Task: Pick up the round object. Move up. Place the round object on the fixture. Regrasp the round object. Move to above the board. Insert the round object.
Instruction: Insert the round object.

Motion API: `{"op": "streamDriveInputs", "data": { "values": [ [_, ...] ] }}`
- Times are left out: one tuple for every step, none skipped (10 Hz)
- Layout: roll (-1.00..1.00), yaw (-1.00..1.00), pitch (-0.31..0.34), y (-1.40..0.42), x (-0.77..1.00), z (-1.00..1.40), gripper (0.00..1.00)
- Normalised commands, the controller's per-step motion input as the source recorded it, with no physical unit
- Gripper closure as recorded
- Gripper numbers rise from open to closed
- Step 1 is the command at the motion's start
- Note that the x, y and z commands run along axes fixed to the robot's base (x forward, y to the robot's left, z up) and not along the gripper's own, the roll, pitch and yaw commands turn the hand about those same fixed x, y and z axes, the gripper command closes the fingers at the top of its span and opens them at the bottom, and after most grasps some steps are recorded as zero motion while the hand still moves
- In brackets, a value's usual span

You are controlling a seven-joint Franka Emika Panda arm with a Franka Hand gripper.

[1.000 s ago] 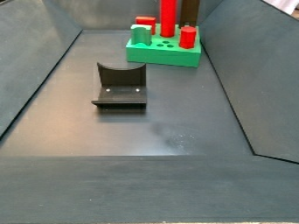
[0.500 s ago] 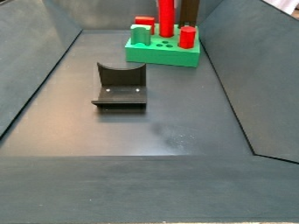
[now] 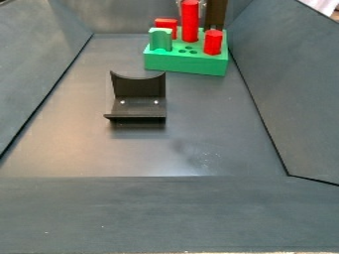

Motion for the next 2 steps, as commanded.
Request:
{"op": "streamDriveInputs", "data": {
  "values": [
    [-0.05,-0.02,0.000,0.03,0.00,0.00,1.00],
    [0.00,0.00,0.000,0.00,0.00,0.00,1.00]
  ]
}}
